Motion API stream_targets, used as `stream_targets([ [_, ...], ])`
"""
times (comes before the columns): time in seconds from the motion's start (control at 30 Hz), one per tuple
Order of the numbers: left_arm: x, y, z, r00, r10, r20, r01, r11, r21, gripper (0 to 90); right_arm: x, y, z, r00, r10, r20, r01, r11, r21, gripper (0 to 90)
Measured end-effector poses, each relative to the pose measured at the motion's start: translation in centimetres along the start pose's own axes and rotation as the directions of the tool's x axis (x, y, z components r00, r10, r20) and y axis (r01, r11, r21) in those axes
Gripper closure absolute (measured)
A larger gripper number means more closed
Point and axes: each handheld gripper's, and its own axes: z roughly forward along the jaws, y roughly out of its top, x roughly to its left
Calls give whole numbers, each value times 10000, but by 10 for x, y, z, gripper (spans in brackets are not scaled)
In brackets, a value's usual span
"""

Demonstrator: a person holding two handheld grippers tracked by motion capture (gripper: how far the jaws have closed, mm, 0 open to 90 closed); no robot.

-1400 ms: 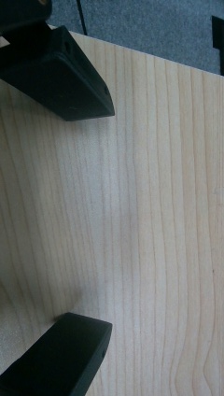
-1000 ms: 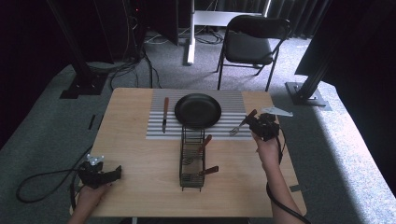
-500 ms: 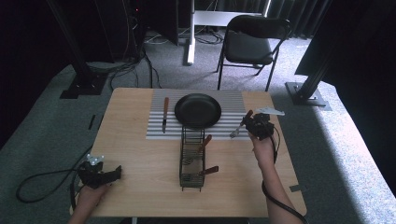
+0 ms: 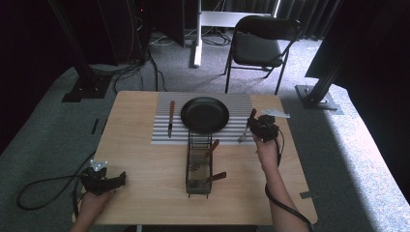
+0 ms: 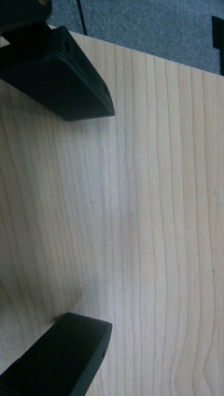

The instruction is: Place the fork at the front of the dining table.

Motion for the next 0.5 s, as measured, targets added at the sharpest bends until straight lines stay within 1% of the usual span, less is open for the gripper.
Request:
stream_targets([
  [0.03,0,0,0,10000,-1,1,1,10000,-1,7,0,0,3,9999,-30,109,29,10000,27,790],
  [0.1,0,0,0,10000,2,-1,-2,10000,2,8,0,2,8,9999,-17,127,16,10000,84,795],
  [0.13,0,0,0,10000,3,-1,-3,10000,1,8,0,3,10,9996,-89,250,86,9999,120,799],
  [0.2,0,0,0,10000,2,0,-2,10000,2,7,-2,8,16,9997,-46,244,39,9996,284,803],
  [0.23,0,0,0,10000,2,-1,-2,10000,1,8,-2,11,19,9993,-101,367,87,9992,383,804],
  [0.3,0,0,0,10000,2,0,-2,10000,-1,8,-2,17,26,9993,-68,369,49,9987,515,805],
  [0.4,0,0,0,10000,-3,-3,3,10000,-12,8,-2,26,41,9989,-103,451,69,9971,756,805],
  [0.5,0,0,0,10000,4,-2,-4,10000,-6,8,0,35,59,9985,-134,537,79,9948,1013,804],
])
